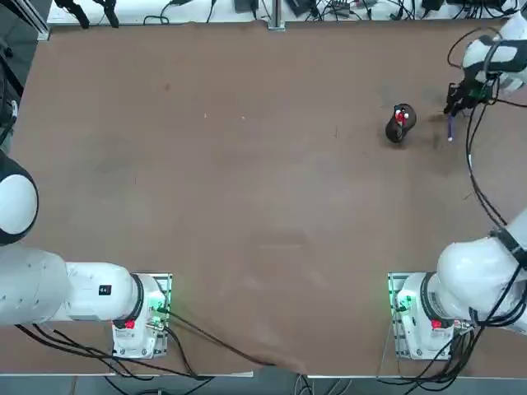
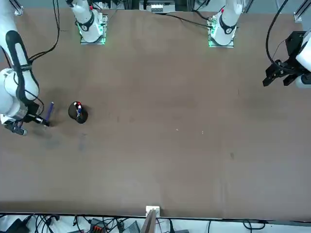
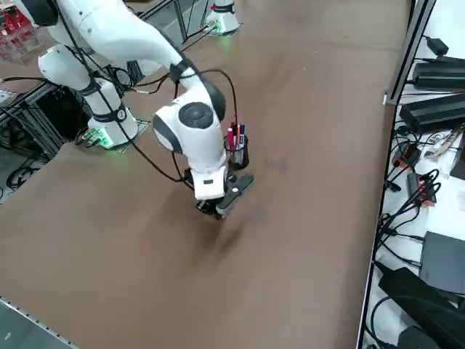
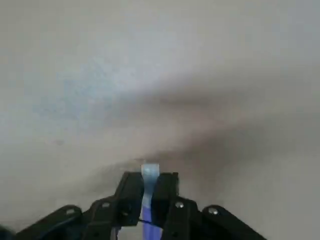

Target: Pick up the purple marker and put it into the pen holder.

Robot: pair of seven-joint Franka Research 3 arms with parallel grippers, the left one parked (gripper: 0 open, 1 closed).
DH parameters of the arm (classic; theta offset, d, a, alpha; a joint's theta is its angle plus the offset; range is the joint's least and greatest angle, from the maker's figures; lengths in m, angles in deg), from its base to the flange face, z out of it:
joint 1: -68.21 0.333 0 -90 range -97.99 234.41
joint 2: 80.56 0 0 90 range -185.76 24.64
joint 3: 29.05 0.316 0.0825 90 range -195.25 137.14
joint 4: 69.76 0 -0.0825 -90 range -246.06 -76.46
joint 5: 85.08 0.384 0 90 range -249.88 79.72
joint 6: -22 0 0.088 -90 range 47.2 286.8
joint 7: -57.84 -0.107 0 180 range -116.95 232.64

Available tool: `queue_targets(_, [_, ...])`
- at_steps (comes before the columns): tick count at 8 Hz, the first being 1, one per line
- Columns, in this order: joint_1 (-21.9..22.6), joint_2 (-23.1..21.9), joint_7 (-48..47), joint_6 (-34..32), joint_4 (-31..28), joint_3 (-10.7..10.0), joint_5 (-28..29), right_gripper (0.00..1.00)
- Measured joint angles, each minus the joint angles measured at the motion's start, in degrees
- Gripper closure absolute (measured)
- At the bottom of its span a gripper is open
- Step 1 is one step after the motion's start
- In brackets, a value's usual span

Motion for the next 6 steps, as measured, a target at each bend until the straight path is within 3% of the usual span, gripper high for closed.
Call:
queue_targets(3, [5.17,-6.21,-6.24,-10.61,5.44,0.38,-1.74,0.86])
queue_targets(6, [13.58,-8.37,-31.3,-18.81,8.51,0.54,-18.51,0.86])
